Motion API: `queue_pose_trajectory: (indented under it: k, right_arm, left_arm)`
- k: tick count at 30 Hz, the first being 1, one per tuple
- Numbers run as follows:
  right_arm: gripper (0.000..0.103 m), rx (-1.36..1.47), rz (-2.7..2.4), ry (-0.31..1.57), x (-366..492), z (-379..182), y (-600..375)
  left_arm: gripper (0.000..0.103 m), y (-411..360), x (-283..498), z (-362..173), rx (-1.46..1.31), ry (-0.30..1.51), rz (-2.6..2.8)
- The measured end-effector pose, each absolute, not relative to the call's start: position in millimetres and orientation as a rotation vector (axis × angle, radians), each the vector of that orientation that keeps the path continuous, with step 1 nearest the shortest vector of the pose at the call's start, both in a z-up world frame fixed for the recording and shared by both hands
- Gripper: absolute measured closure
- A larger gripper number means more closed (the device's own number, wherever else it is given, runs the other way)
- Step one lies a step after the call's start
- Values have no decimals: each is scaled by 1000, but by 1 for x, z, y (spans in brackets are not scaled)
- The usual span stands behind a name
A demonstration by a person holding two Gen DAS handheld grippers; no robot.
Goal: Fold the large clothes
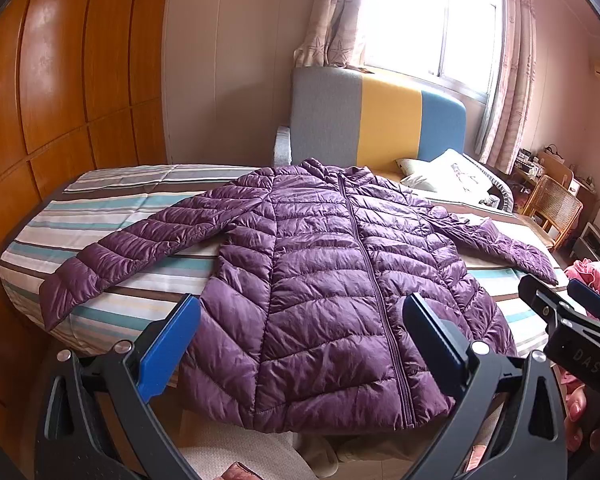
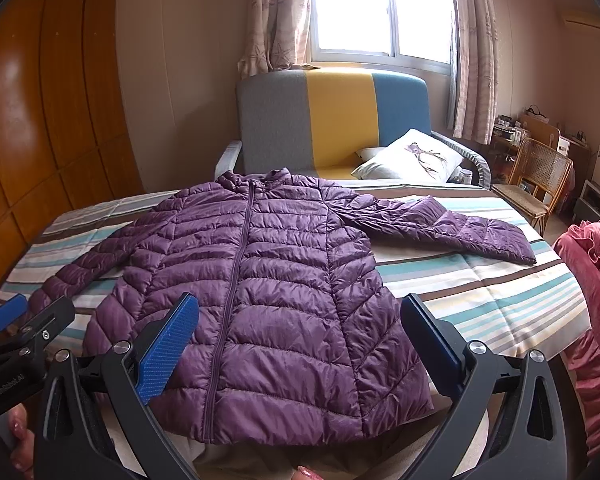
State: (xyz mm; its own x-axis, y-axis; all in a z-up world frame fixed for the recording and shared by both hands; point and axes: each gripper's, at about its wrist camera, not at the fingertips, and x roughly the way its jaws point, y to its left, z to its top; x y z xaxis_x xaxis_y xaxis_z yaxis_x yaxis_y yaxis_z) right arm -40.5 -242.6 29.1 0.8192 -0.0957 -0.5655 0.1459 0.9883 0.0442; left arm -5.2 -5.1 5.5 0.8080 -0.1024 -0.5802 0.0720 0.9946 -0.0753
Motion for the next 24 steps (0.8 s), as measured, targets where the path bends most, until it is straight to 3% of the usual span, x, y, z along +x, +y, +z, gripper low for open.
queue_pose_trajectory:
  k: [24]
  right_arm:
    - [3, 92, -127, 604, -39, 28, -243]
  left_arm:
    - [2, -5, -5, 2, -52, 632, -96]
